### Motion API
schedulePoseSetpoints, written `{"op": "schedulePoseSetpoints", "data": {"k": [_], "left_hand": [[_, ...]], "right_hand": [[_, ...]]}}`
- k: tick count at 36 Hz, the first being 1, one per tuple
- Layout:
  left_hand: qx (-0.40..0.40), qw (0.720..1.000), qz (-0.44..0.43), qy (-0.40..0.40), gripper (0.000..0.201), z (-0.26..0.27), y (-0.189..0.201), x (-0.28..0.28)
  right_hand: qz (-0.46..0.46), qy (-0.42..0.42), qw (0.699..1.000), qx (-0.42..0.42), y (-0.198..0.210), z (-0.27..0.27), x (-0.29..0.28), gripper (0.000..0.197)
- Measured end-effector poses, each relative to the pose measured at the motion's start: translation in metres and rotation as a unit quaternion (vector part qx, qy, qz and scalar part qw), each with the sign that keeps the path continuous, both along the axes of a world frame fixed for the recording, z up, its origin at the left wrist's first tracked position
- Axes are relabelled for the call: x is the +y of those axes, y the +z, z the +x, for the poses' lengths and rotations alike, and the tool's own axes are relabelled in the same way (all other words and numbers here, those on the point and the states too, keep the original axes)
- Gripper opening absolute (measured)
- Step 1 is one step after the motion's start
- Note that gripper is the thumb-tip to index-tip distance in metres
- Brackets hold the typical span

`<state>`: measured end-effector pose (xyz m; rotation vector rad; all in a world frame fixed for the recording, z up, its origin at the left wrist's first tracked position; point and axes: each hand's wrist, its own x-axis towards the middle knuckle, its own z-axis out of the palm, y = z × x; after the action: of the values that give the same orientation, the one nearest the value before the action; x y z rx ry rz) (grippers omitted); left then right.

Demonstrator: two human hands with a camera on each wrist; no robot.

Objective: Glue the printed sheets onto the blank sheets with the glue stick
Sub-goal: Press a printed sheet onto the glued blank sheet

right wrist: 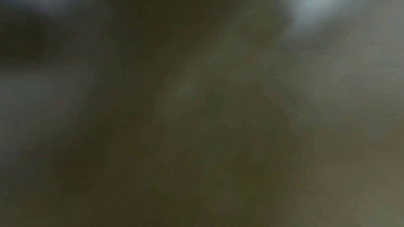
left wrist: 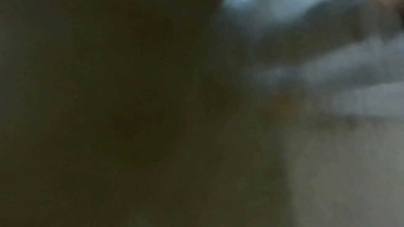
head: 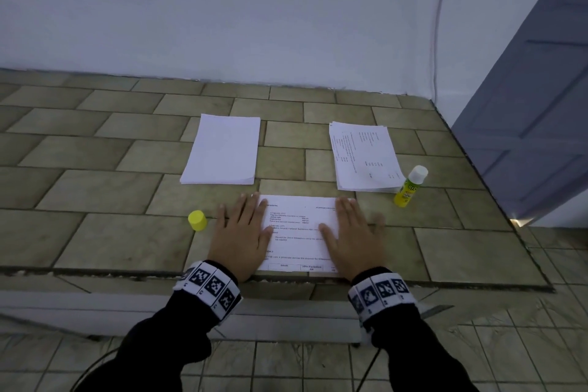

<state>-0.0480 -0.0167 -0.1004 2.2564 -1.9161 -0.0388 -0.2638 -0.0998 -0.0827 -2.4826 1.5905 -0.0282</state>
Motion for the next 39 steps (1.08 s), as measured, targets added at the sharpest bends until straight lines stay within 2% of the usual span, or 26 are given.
{"op": "schedulePoseSetpoints", "data": {"k": [3,6,10,13,16,19,27,31,36,39], "left_hand": [[-0.001,1.000,-0.004,0.004,0.064,0.001,0.000,0.001],[0.000,1.000,-0.004,0.009,0.064,0.001,-0.001,0.002],[-0.006,1.000,0.001,0.006,0.063,0.000,0.000,0.002],[-0.007,1.000,0.002,0.005,0.061,0.000,0.001,0.002],[-0.014,1.000,0.002,0.002,0.059,-0.002,0.004,0.002],[-0.013,1.000,0.004,0.004,0.060,0.000,0.004,0.002],[-0.016,0.999,0.027,0.013,0.065,0.000,0.004,0.004],[-0.021,0.999,0.029,0.007,0.063,-0.001,0.005,0.002],[-0.025,0.999,0.034,0.006,0.067,0.003,0.004,0.002],[-0.007,0.998,0.055,0.010,0.090,0.001,0.007,0.000]], "right_hand": [[-0.004,-0.046,0.999,0.027,0.007,-0.003,-0.001,0.075],[-0.022,-0.066,0.996,0.053,0.018,0.007,0.003,0.071],[-0.023,0.042,0.998,-0.027,0.020,0.039,0.016,0.064],[0.025,0.129,0.990,-0.042,0.015,0.068,0.026,0.077],[0.037,0.147,0.988,-0.041,0.007,0.084,0.026,0.068],[0.016,0.134,0.991,-0.021,0.002,0.080,0.021,0.089],[0.002,0.027,0.999,0.026,0.003,0.001,-0.005,0.091],[-0.003,-0.009,0.999,0.042,0.006,-0.017,-0.003,0.090],[0.033,-0.060,0.998,0.000,0.035,-0.026,0.004,0.064],[0.041,-0.016,0.998,-0.054,0.063,-0.028,0.001,0.048]]}}
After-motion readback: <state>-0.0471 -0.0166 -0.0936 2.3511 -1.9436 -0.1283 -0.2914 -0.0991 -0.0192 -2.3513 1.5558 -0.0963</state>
